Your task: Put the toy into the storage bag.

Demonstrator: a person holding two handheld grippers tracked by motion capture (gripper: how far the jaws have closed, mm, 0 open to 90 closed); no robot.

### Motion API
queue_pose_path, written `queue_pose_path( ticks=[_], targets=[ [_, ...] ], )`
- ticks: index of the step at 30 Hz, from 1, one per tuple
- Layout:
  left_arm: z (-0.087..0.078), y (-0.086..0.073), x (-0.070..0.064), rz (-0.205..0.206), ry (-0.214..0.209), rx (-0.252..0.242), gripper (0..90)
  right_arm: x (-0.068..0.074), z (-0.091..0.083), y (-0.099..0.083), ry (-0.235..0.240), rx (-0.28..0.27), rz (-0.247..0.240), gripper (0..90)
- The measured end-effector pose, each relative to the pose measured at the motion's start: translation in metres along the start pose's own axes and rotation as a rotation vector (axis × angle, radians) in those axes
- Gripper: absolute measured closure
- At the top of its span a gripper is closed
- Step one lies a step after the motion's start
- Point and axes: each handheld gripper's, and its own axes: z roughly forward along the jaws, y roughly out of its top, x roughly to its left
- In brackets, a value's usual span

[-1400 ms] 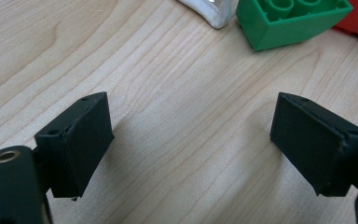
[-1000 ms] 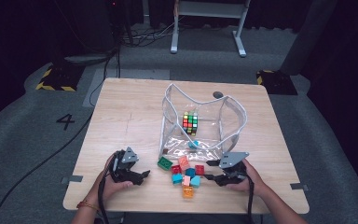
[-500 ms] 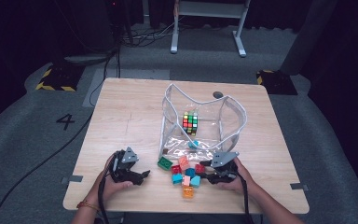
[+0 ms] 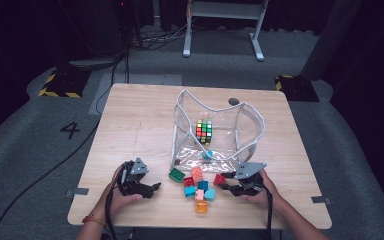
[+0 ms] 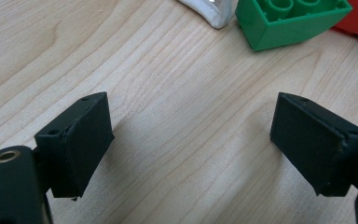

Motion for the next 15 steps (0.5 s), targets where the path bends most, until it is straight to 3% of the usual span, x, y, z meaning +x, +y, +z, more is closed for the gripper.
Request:
queue_pose_path(
  ticks=[2, 4, 10, 15],
  targets=[
    [0.0, 0.0, 0.0, 0.0, 0.0, 0.0, 13.0, -0.001, -0.008, -0.004, -0.011, 0.008, 0.02, 59.2],
    [0.0, 0.0, 0.0, 0.0, 0.0, 0.0, 13.0, -0.005, -0.019, -0.01, -0.024, -0.021, 0.0, 59.2],
    [0.0, 0.0, 0.0, 0.0, 0.0, 0.0, 13.0, -0.012, -0.043, -0.023, -0.045, -0.034, 0.025, 59.2],
    [0.0, 0.0, 0.0, 0.0, 0.0, 0.0, 13.0, -0.02, -0.062, -0.036, -0.1, -0.037, 0.062, 59.2]
  ],
)
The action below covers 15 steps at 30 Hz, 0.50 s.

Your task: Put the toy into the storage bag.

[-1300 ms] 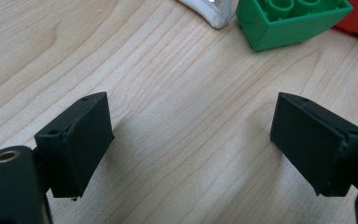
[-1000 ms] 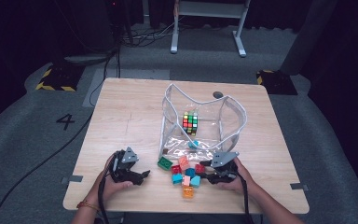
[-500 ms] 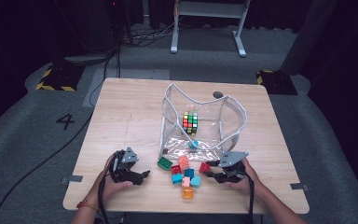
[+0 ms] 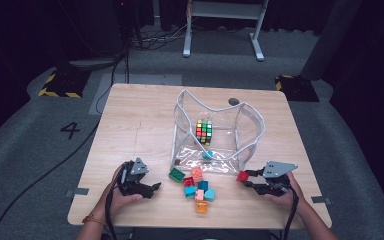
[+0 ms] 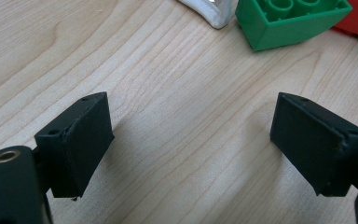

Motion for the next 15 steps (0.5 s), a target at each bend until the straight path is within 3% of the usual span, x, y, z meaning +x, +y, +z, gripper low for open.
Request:
queue_pose_path(
  ticks=[9, 15],
  targets=[
    [0.0, 0.0, 0.0, 0.0, 0.0, 0.0, 13.0, -0.023, -0.033, -0.014, -0.115, -0.021, 0.093, 59.3],
    [0.0, 0.0, 0.0, 0.0, 0.0, 0.0, 13.0, -0.034, -0.043, -0.011, -0.152, -0.048, 0.12, 59.3]
  ],
)
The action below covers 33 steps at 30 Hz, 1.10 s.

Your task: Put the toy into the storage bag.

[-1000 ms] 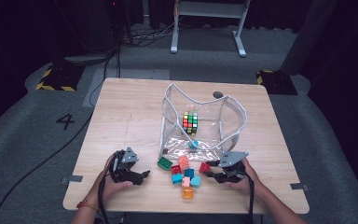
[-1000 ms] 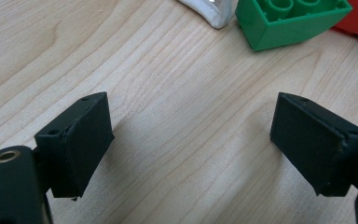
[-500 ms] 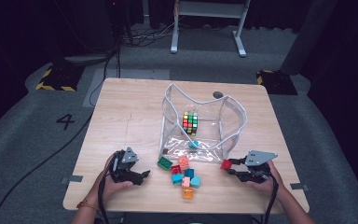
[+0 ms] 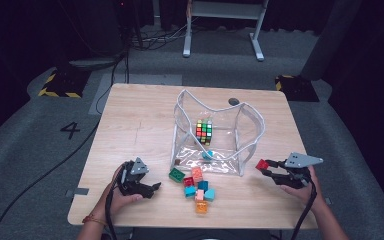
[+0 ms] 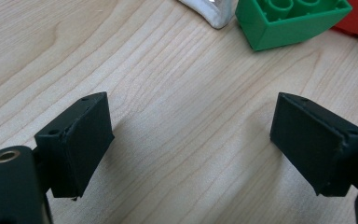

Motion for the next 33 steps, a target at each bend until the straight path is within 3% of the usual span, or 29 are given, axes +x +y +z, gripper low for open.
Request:
queue_pose_path(
  ticks=[8, 19, 25, 33],
  targets=[
    [0.0, 0.0, 0.0, 0.0, 0.0, 0.0, 13.0, -0.02, -0.016, 0.023, -0.034, -0.045, 0.023, 59.2],
    [0.0, 0.0, 0.0, 0.0, 0.0, 0.0, 12.9, -0.054, -0.035, 0.07, -0.081, -0.098, 0.032, 59.3],
    [0.0, 0.0, 0.0, 0.0, 0.0, 0.0, 12.9, -0.064, -0.042, 0.099, -0.101, -0.106, 0.012, 59.2],
    [0.0, 0.0, 0.0, 0.0, 0.0, 0.0, 12.9, -0.066, -0.045, 0.132, -0.081, -0.134, -0.025, 59.3]
  ],
)
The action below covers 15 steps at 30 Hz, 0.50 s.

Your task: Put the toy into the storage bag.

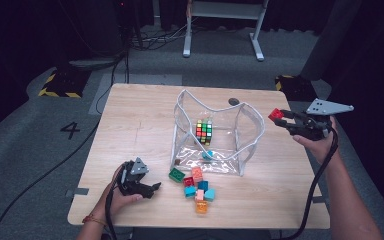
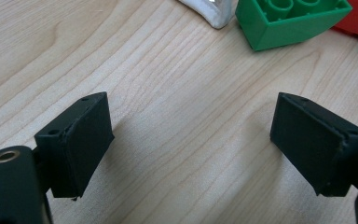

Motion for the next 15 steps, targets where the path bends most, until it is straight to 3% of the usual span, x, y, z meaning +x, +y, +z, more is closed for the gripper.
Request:
queue_pose_path(
  ticks=[15],
  targets=[
    [0.0, 0.0, 0.0, 0.0, 0.0, 0.0, 12.9, 0.021, 0.018, 0.04, 0.083, -0.015, -0.04, 59.3]
  ],
)
